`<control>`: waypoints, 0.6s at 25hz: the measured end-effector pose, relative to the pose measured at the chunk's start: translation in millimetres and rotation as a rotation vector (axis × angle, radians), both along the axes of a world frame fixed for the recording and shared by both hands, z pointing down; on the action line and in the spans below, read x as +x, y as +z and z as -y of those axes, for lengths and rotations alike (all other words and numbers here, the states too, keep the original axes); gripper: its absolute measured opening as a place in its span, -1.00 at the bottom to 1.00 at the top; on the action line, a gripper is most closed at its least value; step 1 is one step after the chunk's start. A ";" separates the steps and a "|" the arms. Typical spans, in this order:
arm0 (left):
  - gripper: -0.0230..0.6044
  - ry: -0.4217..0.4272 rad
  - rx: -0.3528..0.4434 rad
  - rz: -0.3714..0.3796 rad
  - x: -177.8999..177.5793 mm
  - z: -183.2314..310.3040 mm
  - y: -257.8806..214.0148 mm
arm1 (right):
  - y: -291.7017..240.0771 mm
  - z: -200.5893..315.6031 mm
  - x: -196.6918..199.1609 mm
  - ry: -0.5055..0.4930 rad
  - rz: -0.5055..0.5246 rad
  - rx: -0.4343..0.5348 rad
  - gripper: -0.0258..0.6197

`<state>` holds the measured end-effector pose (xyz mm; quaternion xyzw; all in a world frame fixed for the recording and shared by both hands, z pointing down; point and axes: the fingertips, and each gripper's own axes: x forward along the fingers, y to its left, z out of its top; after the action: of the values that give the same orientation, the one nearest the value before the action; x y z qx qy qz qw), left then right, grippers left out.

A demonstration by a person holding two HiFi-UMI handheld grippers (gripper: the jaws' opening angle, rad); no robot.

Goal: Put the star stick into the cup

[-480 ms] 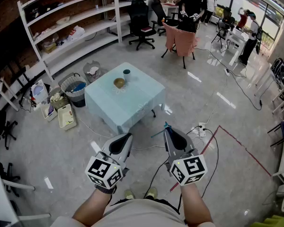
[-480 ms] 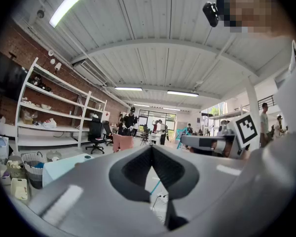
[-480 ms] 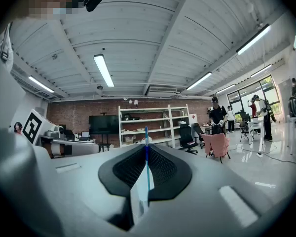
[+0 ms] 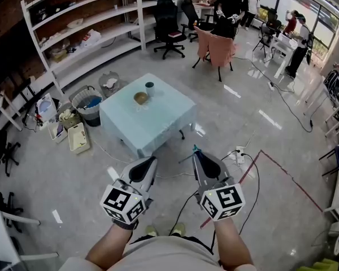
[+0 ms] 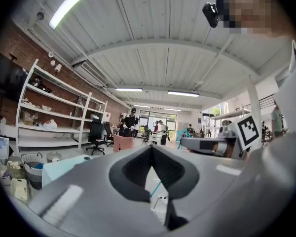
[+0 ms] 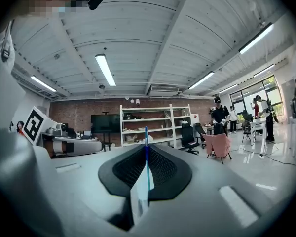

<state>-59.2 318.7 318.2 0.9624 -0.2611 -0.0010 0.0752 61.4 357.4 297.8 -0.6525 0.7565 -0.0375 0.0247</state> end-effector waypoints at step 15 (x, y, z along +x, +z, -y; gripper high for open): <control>-0.91 -0.057 -0.001 0.026 27.9 2.8 6.9 | 12.5 -10.0 51.0 -0.009 0.071 -0.001 -0.84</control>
<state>-31.3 315.9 325.1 0.9544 -0.2895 0.0093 0.0722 112.4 367.4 310.2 -0.6474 0.7580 -0.0613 0.0511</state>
